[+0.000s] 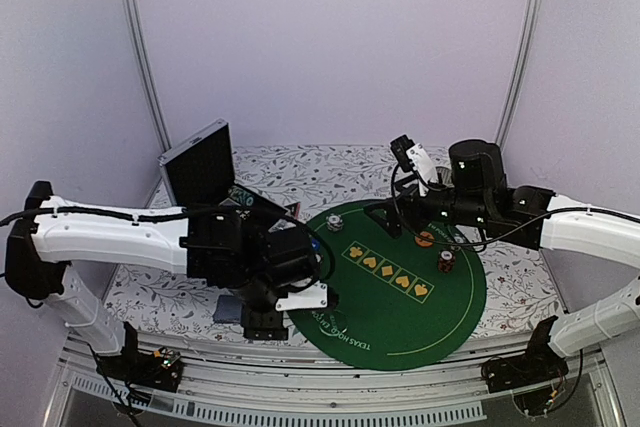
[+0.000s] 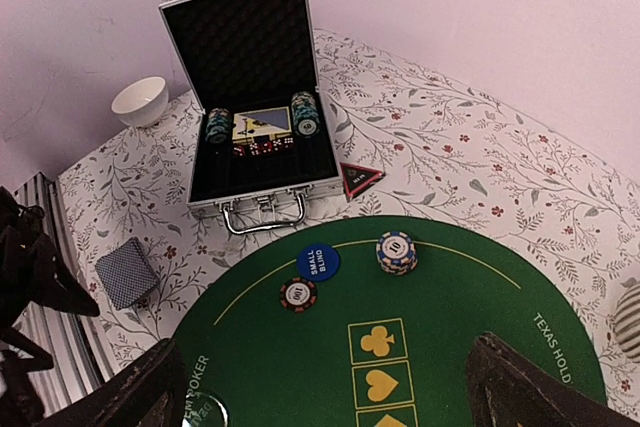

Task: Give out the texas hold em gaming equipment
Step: Pick up the face-down deck piles from the corner of the board.

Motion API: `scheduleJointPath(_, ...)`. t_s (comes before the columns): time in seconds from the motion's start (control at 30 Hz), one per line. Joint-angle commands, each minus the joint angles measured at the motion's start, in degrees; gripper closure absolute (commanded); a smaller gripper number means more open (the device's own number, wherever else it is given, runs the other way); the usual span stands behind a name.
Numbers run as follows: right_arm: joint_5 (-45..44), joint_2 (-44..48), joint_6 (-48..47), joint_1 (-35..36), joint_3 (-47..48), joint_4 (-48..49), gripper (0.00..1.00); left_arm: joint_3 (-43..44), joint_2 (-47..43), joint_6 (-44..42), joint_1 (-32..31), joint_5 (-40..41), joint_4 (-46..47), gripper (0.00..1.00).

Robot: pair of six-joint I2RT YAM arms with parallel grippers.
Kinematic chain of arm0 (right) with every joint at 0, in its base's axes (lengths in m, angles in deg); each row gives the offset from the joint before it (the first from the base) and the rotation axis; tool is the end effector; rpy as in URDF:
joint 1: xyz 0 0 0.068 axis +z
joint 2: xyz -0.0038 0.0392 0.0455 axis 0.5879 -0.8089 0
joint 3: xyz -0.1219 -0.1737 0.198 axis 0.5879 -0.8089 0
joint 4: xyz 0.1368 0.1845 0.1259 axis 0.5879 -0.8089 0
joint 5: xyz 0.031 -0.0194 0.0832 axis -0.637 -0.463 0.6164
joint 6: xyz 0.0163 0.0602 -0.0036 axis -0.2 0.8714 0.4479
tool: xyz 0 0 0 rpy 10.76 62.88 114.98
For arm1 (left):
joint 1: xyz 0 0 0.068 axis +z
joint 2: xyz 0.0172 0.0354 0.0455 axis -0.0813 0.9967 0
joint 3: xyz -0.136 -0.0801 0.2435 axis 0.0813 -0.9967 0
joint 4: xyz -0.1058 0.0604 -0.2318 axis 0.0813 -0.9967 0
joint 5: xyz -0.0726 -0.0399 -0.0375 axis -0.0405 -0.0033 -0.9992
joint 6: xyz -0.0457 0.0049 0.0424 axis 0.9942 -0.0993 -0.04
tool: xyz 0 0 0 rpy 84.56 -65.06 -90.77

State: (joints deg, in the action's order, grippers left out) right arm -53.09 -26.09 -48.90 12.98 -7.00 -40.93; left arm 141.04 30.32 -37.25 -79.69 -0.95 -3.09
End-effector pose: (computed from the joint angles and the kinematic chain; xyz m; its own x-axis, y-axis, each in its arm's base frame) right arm 0.1900 0.2213 0.3198 -0.2868 -0.2505 -0.9247 -0.7640 0.6422 0.0629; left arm 0.0863 -0.2923 0.2667 -0.0481 0.9731 -0.2254 0.9731 0.0965 0.2091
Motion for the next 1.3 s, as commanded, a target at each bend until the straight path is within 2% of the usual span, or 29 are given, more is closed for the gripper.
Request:
scheduleJointPath(0.0,0.34,2.1,2.09,-0.41,-3.03,-0.01,0.01,-6.72,3.36,-3.6,3.8,4.99,-13.35,0.14)
scheduleJointPath(0.17,1.24,3.37,3.42,-0.42,-5.92,0.96,0.01,-10.17,0.77,-5.01,12.29,3.35,-9.97,0.14)
scheduleJointPath(0.33,3.7,3.6,3.18,-0.39,-6.61,2.95,0.01,-15.34,-2.06,-8.6,16.28,1.55,-3.87,0.12)
scheduleJointPath(0.47,3.78,3.55,3.1,-0.41,-6.64,3.31,0.01,-17.79,-3.38,-11.6,21.44,-5.15,1.64,0.11)
scheduleJointPath(0.6,4.15,3.93,3.15,-0.44,-6.47,3.47,0.01,-18.26,-5.55,-13.46,22.64,-10.0,3.88,0.1)
scheduleJointPath(0.7,4.45,3.92,3.4,-0.44,-6.83,4.36,0.01,-19.94,-5.31,-14.4,23.82,-9.38,6.65,0.09)
scheduleJointPath(1.0,5.49,3.17,4.1,-0.42,-6.3,4.17,0.01,-19.47,-0.14,-14.79,24.52,-11.64,6.04,0.09)
scheduleJointPath(1.27,6.41,2.41,3.94,-0.45,-6.08,4.03,0.01,-20.35,4.5,-15.29,25.83,-8.91,7.92,0.09)
